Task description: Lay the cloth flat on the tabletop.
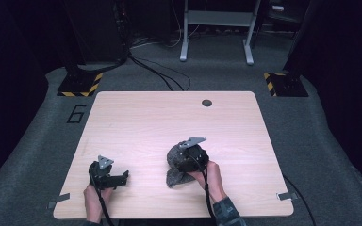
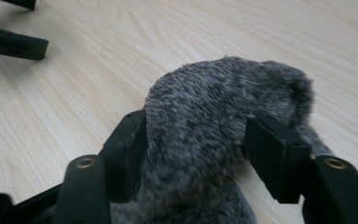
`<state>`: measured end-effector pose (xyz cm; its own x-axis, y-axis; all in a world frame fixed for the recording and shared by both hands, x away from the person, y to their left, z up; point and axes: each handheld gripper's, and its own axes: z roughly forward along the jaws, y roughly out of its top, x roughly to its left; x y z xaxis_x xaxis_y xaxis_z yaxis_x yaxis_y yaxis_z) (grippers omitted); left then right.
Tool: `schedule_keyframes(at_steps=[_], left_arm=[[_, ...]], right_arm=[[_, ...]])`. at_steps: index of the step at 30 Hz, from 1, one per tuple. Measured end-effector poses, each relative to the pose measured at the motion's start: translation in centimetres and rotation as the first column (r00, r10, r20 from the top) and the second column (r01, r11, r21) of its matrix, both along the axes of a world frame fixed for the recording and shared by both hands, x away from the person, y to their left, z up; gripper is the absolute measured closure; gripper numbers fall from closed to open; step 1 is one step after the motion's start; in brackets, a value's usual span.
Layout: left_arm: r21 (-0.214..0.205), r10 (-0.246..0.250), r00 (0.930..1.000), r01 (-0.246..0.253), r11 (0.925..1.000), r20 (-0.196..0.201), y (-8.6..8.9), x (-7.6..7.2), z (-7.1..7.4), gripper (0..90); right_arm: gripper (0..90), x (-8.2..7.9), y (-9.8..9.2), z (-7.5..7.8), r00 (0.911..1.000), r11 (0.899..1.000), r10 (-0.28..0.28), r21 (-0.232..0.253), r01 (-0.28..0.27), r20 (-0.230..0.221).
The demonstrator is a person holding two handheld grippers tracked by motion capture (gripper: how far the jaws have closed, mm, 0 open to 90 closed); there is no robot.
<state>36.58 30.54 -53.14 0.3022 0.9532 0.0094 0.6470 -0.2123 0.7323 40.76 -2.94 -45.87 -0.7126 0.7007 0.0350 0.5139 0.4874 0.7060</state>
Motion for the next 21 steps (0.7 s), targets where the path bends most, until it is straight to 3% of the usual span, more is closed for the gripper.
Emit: schedule_keyframes(at_steps=[1, 3, 8, 10, 13, 14, 15, 21], left_arm=[[0.001, 0.003, 1.0000, -0.003, 1.0000, 0.001, 0.0, 0.0, 0.0, 4.1], [0.006, 0.004, 1.0000, -0.004, 1.0000, 0.001, 0.1, -0.1, 0.0, 4.1], [0.021, 0.010, 0.9998, -0.010, 0.9997, 0.019, 0.0, -0.4, 0.1, 5.5], [-0.036, -0.016, 0.9994, 0.017, 0.9992, 0.030, -0.4, -0.8, 0.4, 5.8], [-0.063, -0.058, 0.9980, 0.060, 0.9962, 0.023, -1.2, -1.1, 0.8, 6.7], [-0.078, -0.091, 0.9952, 0.093, 0.9926, 0.037, -2.4, -1.3, 1.2, 7.7], [-0.085, -0.119, 0.9922, 0.122, 0.9889, 0.038, -3.2, -1.5, 1.4, 8.1], [-0.034, -0.270, 0.9607, 0.273, 0.9615, 0.064, -8.6, -1.8, 2.8, 16.0]], right_arm=[[33.5, -0.9, -1.2, 0.6, 0.9994, 1.000, -0.014, 0.023, 0.013, 0.030], [34.3, -1.5, -2.3, 0.9, 0.9985, 0.999, -0.028, 0.030, 0.027, 0.047], [37.1, -2.3, -5.5, -0.4, 0.9948, 0.995, -0.095, 0.007, 0.095, 0.036], [38.6, -2.3, -6.3, -1.3, 0.9931, 0.993, -0.117, 0.003, 0.117, 0.012], [40.7, -2.4, -6.8, -2.2, 0.9917, 0.992, -0.128, 0.001, 0.128, -0.003], [42.8, -2.4, -6.9, -3.0, 0.9919, 0.992, -0.124, -0.003, 0.124, -0.026], [43.3, -2.4, -6.8, -3.2, 0.9916, 0.992, -0.128, 0.002, 0.128, -0.021], [47.9, -2.4, -6.4, -4.4, 0.9927, 0.993, -0.115, -0.010, 0.115, -0.037]])
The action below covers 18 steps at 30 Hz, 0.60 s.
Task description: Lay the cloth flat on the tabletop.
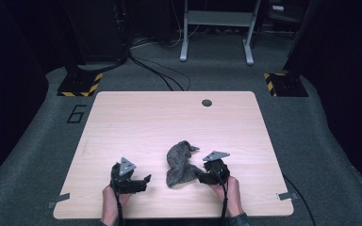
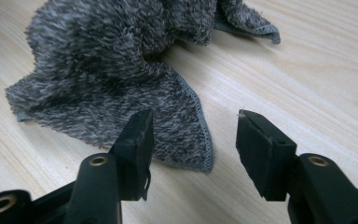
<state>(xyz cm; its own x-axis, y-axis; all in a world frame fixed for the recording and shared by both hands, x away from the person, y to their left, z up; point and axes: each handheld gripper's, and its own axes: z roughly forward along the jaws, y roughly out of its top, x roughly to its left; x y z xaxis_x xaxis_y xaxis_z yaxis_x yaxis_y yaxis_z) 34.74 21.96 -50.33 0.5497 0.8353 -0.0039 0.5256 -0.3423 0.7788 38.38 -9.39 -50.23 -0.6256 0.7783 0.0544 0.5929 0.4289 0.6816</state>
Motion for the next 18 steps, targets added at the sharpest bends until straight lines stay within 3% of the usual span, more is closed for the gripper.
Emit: schedule_keyframes(at_steps=[6, 7, 9, 12, 13, 15, 17, 18], left_arm=[[-0.007, -0.122, 0.9924, 0.123, 0.9924, 0.013, -4.3, 0.6, 1.2, 19.8], [-0.007, -0.122, 0.9924, 0.123, 0.9924, 0.013, -4.3, 0.6, 1.2, 20.5], [0.019, -0.164, 0.9863, 0.164, 0.9863, 0.014, -6.3, 0.7, 1.6, 22.5], [0.044, -0.180, 0.9836, 0.179, 0.9828, 0.014, -7.4, 0.7, 1.6, 26.5], [0.052, -0.190, 0.9818, 0.189, 0.9806, 0.010, -7.7, 0.8, 1.5, 29.6], [0.062, -0.195, 0.9807, 0.195, 0.9789, 0.006, -7.8, 0.9, 1.3, 44.7], [0.066, -0.221, 0.9748, 0.223, 0.9726, -0.028, -7.9, 1.5, 0.7, 58.2], [0.068, -0.218, 0.9754, 0.220, 0.9732, -0.031, -7.7, 1.7, 0.6, 66.0]], right_arm=[[54.4, -0.2, 0.0, -0.6, 1.0000, 1.000, -0.002, 0.007, 0.002, -0.002], [54.4, -0.2, 0.0, -0.6, 1.0000, 1.000, -0.002, 0.007, 0.002, -0.002], [58.8, -0.2, 0.0, -0.8, 1.0000, 1.000, 0.003, 0.003, -0.003, 0.001], [63.7, -0.5, 0.3, -1.0, 1.0000, 1.000, -0.004, 0.000, 0.004, -0.002], [65.3, -0.4, 0.3, -1.1, 1.0000, 1.000, 0.005, -0.008, -0.005, 0.007], [67.1, -0.5, 0.4, -1.2, 1.0000, 1.000, -0.002, -0.007, 0.002, -0.002], [75.6, -0.8, 0.5, -1.3, 0.9998, 1.000, 0.021, -0.006, -0.021, 0.008], [80.6, -0.9, 0.6, -1.3, 0.9999, 1.000, 0.010, 0.003, -0.010, 0.011]])
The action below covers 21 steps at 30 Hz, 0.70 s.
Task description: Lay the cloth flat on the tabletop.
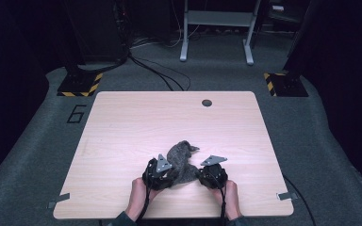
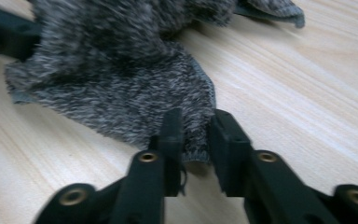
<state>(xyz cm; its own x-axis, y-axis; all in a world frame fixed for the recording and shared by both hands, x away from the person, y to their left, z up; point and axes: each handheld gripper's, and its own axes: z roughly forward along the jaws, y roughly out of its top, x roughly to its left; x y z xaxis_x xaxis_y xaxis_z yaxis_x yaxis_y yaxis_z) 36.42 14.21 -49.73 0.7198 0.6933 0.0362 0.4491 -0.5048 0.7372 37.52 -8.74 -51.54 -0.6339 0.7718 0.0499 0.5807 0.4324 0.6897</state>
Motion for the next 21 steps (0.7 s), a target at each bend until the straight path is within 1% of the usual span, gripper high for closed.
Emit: schedule_keyframes(at_steps=[1, 2, 3, 4, 5, 6, 7, 8, 9, 10, 11, 12, 13, 14, 15, 16, 17, 18, 19, 20, 21], left_arm=[[-0.003, 0.005, 1.0000, -0.005, 1.0000, -0.001, 0.2, 0.2, -0.1, 70.2], [-0.009, 0.007, 1.0000, -0.007, 0.9999, -0.005, 0.4, 0.4, -0.3, 74.3], [-0.002, 0.010, 0.9999, -0.010, 0.9999, -0.005, 0.7, 0.6, -0.3, 76.3], [-0.005, 0.019, 0.9998, -0.019, 0.9998, -0.008, 1.0, 0.8, -0.5, 77.7], [-0.002, 0.027, 0.9995, -0.027, 0.9996, -0.013, 1.3, 1.0, -0.5, 78.2], [-0.013, 0.046, 0.9989, -0.046, 0.9988, -0.010, 1.6, 1.2, -0.6, 78.2], [-0.017, 0.055, 0.9984, -0.056, 0.9983, -0.015, 2.0, 1.5, -0.6, 77.8], [-0.014, 0.070, 0.9974, -0.070, 0.9974, -0.015, 2.4, 1.8, -0.6, 77.3], [-0.020, 0.080, 0.9966, -0.081, 0.9965, -0.019, 2.7, 2.1, -0.7, 76.5], [-0.017, 0.091, 0.9955, -0.092, 0.9956, -0.026, 3.1, 2.3, -0.7, 74.5], [-0.020, 0.101, 0.9944, -0.102, 0.9946, -0.030, 3.3, 2.5, -0.7, 72.5], [-0.014, 0.110, 0.9934, -0.111, 0.9937, -0.031, 3.6, 2.6, -0.7, 69.6], [-0.012, 0.134, 0.9904, -0.134, 0.9909, -0.035, 3.7, 2.6, -0.6, 62.3], [-0.009, 0.140, 0.9896, -0.140, 0.9901, -0.034, 3.9, 2.5, -0.5, 55.6], [-0.006, 0.148, 0.9886, -0.148, 0.9889, -0.028, 4.1, 2.3, -0.4, 51.5], [0.001, 0.153, 0.9881, -0.153, 0.9882, -0.019, 4.3, 2.0, -0.3, 44.7], [-0.003, 0.153, 0.9882, -0.153, 0.9882, -0.009, 4.3, 1.6, -0.1, 39.3], [-0.008, 0.150, 0.9887, -0.150, 0.9886, -0.003, 4.3, 1.2, 0.0, 37.2], [-0.015, 0.149, 0.9888, -0.149, 0.9888, 0.008, 4.2, 0.7, 0.1, 35.0], [-0.014, 0.146, 0.9891, -0.145, 0.9893, 0.022, 4.1, 0.3, 0.3, 32.8], [-0.014, 0.146, 0.9891, -0.145, 0.9893, 0.022, 4.1, 0.3, 0.3, 31.9]], right_arm=[[83.1, -0.1, -0.1, 0.0, 0.9999, 1.000, 0.015, 0.005, -0.015, -0.007], [84.4, -0.3, 0.1, -0.1, 0.9997, 1.000, 0.017, 0.022, -0.016, -0.017], [85.2, -0.4, 0.2, -0.2, 0.9995, 0.999, 0.029, 0.025, -0.029, -0.006], [85.4, -0.7, 0.3, -0.2, 0.9993, 0.999, 0.035, 0.030, -0.035, -0.010], [85.5, -0.8, 0.5, -0.2, 0.9987, 0.998, 0.050, 0.033, -0.050, -0.010], [85.6, -1.1, 0.8, -0.2, 0.9984, 0.998, 0.053, 0.036, -0.052, -0.019], [85.6, -1.3, 0.9, -0.1, 0.9974, 0.997, 0.070, 0.032, -0.069, -0.018], [85.5, -1.4, 1.1, -0.1, 0.9959, 0.995, 0.089, 0.038, -0.089, -0.015], [85.5, -1.7, 1.4, -0.1, 0.9948, 0.994, 0.100, 0.054, -0.098, -0.020], [85.3, -1.9, 1.7, 0.0, 0.9929, 0.991, 0.115, 0.067, -0.113, -0.028], [84.5, -2.1, 2.1, -0.1, 0.9916, 0.990, 0.127, 0.071, -0.125, -0.025], [81.1, -2.3, 2.5, 0.0, 0.9897, 0.988, 0.142, 0.067, -0.140, -0.020], [78.8, -2.5, 2.8, 0.1, 0.9884, 0.987, 0.151, 0.067, -0.149, -0.019], [74.5, -2.7, 3.0, 0.2, 0.9873, 0.985, 0.158, 0.072, -0.156, -0.017], [69.5, -2.6, 2.9, 0.4, 0.9867, 0.984, 0.162, 0.079, -0.161, -0.012], [67.6, -2.6, 2.7, 0.7, 0.9877, 0.983, 0.156, 0.094, -0.155, -0.004], [64.4, -2.6, 2.3, 1.0, 0.9889, 0.983, 0.149, 0.112, -0.148, -0.001], [62.3, -2.4, 1.9, 1.3, 0.9900, 0.982, 0.141, 0.127, -0.140, 0.006], [61.1, -2.3, 1.4, 1.6, 0.9927, 0.982, 0.120, 0.142, -0.120, 0.014], [59.5, -2.1, 0.9, 1.9, 0.9943, 0.984, 0.104, 0.146, -0.106, 0.024], [58.1, -1.8, 0.3, 2.1, 0.9960, 0.984, 0.085, 0.152, -0.088, 0.028]])
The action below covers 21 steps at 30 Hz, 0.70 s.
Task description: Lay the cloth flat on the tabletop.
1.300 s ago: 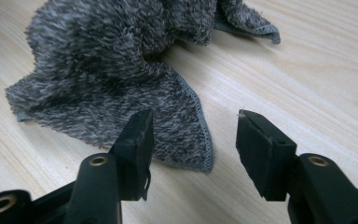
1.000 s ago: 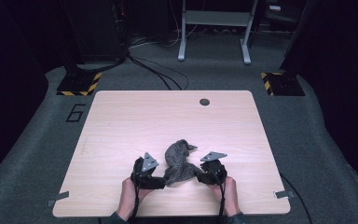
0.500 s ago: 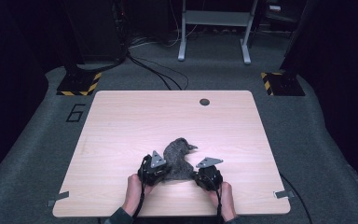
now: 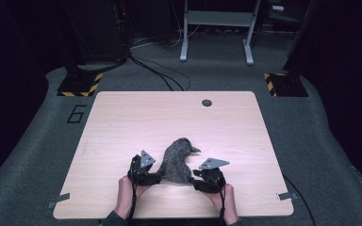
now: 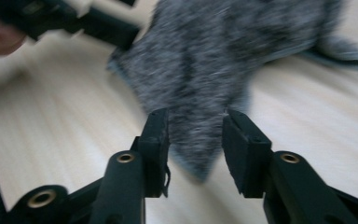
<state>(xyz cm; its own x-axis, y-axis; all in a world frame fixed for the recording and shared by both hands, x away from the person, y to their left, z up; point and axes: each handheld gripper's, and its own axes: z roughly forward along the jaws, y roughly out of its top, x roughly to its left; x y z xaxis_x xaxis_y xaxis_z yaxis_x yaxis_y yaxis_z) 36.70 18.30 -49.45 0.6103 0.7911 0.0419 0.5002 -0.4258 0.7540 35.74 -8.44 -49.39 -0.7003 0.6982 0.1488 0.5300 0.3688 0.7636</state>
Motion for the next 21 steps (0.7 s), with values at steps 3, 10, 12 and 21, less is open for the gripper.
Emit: schedule_keyframes(at_steps=[3, 10, 12, 21], left_arm=[[-0.021, -0.036, 0.9989, 0.036, 0.9991, 0.030, -1.3, -1.6, 0.7, 30.5], [0.012, -0.156, 0.9873, 0.155, 0.9878, 0.034, -5.5, -2.9, 1.0, 29.4], [0.029, -0.185, 0.9826, 0.185, 0.9823, 0.014, -6.9, -2.7, 0.5, 28.9], [0.080, -0.186, 0.9803, 0.191, 0.9783, -0.066, -9.4, -0.5, -1.8, 29.8]], right_arm=[[56.7, 1.6, -1.7, 0.5, 0.9977, 0.998, -0.068, 0.005, 0.068, 0.008], [55.1, 5.0, -2.4, 0.7, 0.9903, 0.989, -0.134, -0.061, 0.136, 0.037], [52.7, 6.1, -2.0, 0.7, 0.9897, 0.987, -0.140, -0.073, 0.141, 0.031], [53.0, 10.6, 0.1, -0.4, 0.9904, 0.980, -0.138, -0.148, 0.136, -0.004]])
